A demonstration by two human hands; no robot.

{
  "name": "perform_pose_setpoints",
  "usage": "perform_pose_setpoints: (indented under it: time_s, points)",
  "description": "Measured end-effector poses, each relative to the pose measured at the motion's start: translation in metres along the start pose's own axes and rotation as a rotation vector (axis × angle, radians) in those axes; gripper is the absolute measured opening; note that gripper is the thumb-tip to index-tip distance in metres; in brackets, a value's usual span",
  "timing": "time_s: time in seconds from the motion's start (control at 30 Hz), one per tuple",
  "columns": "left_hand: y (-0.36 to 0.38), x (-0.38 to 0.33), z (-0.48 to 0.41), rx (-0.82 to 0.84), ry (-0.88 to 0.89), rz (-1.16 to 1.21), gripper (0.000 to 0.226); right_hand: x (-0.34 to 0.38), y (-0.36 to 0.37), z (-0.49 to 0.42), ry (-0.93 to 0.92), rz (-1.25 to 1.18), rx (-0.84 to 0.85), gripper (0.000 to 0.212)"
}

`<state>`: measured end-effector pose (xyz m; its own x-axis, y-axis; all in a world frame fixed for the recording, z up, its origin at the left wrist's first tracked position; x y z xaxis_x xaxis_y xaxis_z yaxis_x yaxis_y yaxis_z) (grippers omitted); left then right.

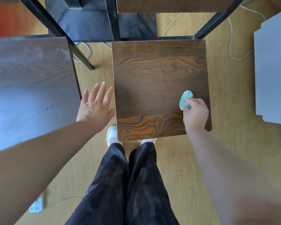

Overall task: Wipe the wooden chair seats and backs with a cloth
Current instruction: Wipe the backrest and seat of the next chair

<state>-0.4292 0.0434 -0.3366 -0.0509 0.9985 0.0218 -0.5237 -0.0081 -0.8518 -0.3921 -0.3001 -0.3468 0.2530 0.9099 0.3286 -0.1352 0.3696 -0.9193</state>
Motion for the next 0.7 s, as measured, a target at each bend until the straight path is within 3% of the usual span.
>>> perform_pose_setpoints:
  time_s: [0.23, 0.5, 0.7]
  points:
    - [0.009, 0.014, 0.011, 0.000, -0.036, 0.039, 0.072, 0.047, 0.029, 0.038, -0.179, -0.005, 0.031, 0.039]
    - [0.017, 0.017, 0.029, 0.007, -0.046, 0.050, 0.072, 0.122, 0.075, 0.110, -0.523, -0.106, 0.175, 0.041]
    - [0.018, 0.015, 0.044, 0.024, -0.045, 0.057, 0.070, 0.126, 0.071, 0.117, -0.506, -0.238, 0.239, 0.037]
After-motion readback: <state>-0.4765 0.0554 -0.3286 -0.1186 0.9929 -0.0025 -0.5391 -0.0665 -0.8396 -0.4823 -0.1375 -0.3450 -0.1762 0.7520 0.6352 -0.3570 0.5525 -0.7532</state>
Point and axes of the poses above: each hand's wrist, its own z-axis away from the middle knuckle, its own y-axis out of the palm, x = y × z, the point moved 3 cm from there along -z, towards the middle knuckle, and after that the axes turned 7 degrees about -y, right-handed, at the moved point
